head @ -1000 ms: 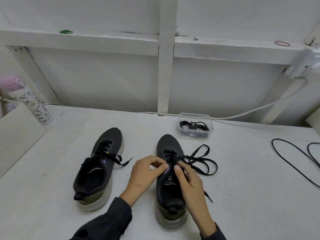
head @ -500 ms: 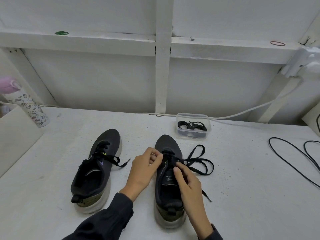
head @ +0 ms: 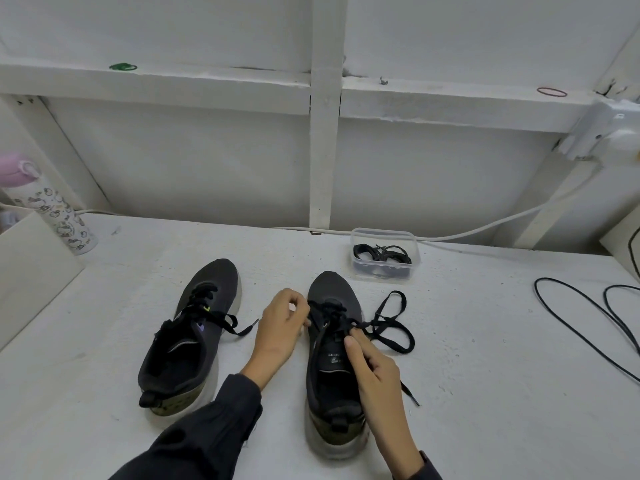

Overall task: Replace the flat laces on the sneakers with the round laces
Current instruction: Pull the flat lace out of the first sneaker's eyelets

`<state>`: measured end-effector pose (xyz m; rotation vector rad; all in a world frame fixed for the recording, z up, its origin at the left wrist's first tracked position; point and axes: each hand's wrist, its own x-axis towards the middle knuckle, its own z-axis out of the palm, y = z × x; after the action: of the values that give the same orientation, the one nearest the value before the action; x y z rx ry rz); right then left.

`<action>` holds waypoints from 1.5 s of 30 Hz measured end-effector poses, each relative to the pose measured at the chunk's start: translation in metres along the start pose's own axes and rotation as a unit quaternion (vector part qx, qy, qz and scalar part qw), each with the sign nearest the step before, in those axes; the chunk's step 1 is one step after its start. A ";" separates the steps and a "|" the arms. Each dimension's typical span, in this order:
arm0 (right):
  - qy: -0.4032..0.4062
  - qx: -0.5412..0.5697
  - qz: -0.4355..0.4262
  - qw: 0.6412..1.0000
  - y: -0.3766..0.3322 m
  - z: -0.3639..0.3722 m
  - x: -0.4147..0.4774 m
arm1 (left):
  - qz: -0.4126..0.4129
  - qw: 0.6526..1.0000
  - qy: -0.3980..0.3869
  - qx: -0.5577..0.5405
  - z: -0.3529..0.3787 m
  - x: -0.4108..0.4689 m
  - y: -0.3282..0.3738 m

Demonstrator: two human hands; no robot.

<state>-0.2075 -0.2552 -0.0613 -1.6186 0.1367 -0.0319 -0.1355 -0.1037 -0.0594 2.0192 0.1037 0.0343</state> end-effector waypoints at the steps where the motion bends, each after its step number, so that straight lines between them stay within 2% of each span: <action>1: 0.000 -0.001 -0.002 1.000 0.001 0.000 0.000 | -0.005 1.000 0.005 -0.004 0.000 0.002 0.000; 7: -0.002 0.014 -0.013 1.000 -0.001 0.001 -0.002 | -0.019 0.997 -0.070 0.023 -0.002 -0.012 -0.006; 10: 0.006 0.022 -0.005 1.000 -0.001 0.001 -0.001 | 0.014 0.994 -0.107 -0.021 -0.001 -0.018 -0.010; 13: 0.001 0.010 -0.001 1.000 0.003 0.000 0.000 | 0.031 0.996 -0.080 -0.024 -0.008 -0.011 -0.005; 16: 0.008 0.007 0.010 1.000 0.004 0.001 0.001 | -0.023 0.996 -0.001 -0.089 -0.016 -0.006 0.004; 18: 0.015 0.008 0.011 1.000 0.004 0.002 0.000 | -0.062 0.989 0.025 -0.130 -0.014 -0.008 0.008; 21: 0.013 0.018 0.010 1.000 0.002 0.002 0.001 | -0.079 0.988 -0.022 -0.131 -0.005 -0.019 0.011; 23: 0.016 0.016 0.007 1.000 0.003 0.002 0.001 | -0.061 0.988 -0.067 -0.127 -0.001 -0.025 0.009; 25: 0.014 0.018 0.006 1.000 0.005 0.002 0.001 | -0.031 0.991 -0.079 -0.104 0.000 -0.026 0.007; 27: 0.013 0.026 0.011 1.000 0.005 0.002 0.001 | -0.018 0.993 -0.055 -0.106 -0.004 -0.022 0.008; 31: -0.002 0.022 0.021 1.000 0.005 0.000 0.002 | -0.063 0.969 0.101 -0.215 -0.021 -0.005 0.017; 33: 0.001 0.022 0.022 1.000 0.008 -0.001 0.002 | -0.070 0.962 0.123 -0.232 -0.026 -0.001 0.019; 35: 0.008 0.023 0.022 0.999 0.007 0.000 0.002 | -0.076 0.970 0.082 -0.215 -0.022 -0.006 0.019; 40: 0.008 0.010 0.005 1.000 0.006 0.001 0.001 | -0.069 0.981 -0.087 -0.162 -0.005 -0.025 0.006; 43: 0.003 0.009 0.004 1.000 0.006 0.000 0.002 | -0.045 0.983 -0.092 -0.149 -0.004 -0.024 0.003; 45: 0.003 -0.003 0.003 1.000 0.009 0.000 0.003 | -0.034 0.987 -0.034 -0.155 -0.010 -0.017 0.010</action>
<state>-0.2055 -0.2557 -0.0702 -1.6235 0.1459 -0.0318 -0.1525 -0.1009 -0.0459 1.7029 0.1161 -0.0574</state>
